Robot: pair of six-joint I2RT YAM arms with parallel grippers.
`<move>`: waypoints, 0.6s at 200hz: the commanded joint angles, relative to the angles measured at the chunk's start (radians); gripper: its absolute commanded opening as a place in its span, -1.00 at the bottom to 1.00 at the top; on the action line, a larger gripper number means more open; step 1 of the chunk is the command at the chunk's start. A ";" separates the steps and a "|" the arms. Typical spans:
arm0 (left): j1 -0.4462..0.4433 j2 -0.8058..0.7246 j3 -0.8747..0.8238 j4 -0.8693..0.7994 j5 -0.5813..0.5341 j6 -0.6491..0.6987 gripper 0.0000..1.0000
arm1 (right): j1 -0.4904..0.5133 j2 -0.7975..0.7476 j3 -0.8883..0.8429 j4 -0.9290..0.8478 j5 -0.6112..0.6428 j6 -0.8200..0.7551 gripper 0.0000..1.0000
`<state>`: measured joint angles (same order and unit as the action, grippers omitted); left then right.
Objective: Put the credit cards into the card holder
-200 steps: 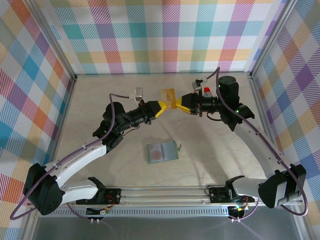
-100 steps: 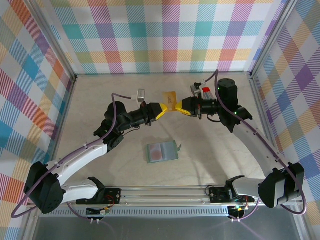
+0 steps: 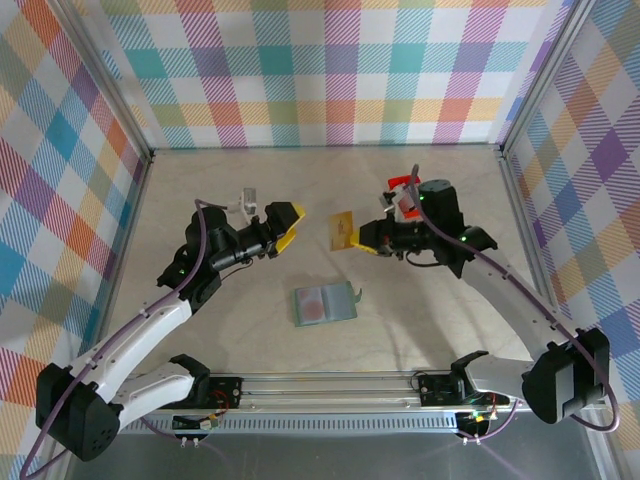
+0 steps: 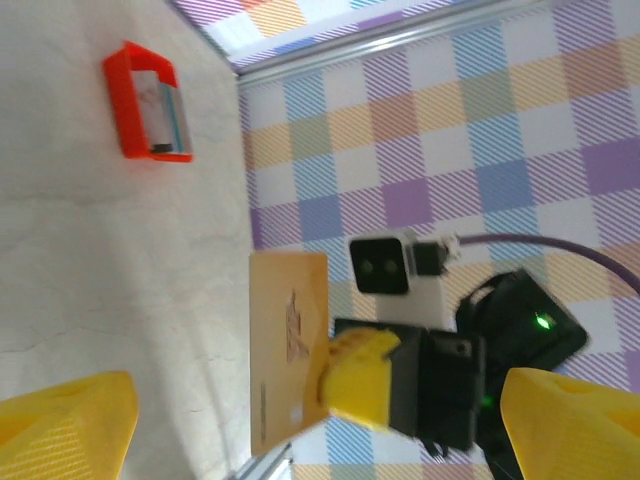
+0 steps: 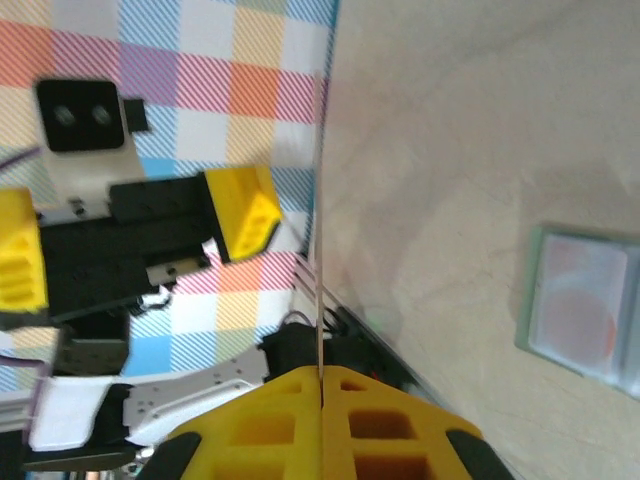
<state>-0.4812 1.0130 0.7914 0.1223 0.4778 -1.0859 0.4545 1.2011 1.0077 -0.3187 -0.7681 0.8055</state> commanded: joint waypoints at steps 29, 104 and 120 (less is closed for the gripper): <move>0.033 -0.046 0.041 -0.299 -0.011 0.127 0.85 | 0.069 -0.149 -0.086 -0.062 0.289 -0.036 -1.00; 0.047 -0.095 -0.065 -0.340 0.059 0.139 0.87 | 0.069 -0.247 -0.122 -0.138 0.395 -0.070 -1.00; 0.057 -0.094 -0.108 -0.284 0.099 0.116 0.88 | 0.069 -0.244 -0.122 -0.136 0.385 -0.076 -1.00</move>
<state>-0.4461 0.9203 0.7452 -0.1814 0.5022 -0.9512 0.5236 0.9695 0.8906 -0.4324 -0.4114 0.7605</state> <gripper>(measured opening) 0.937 0.043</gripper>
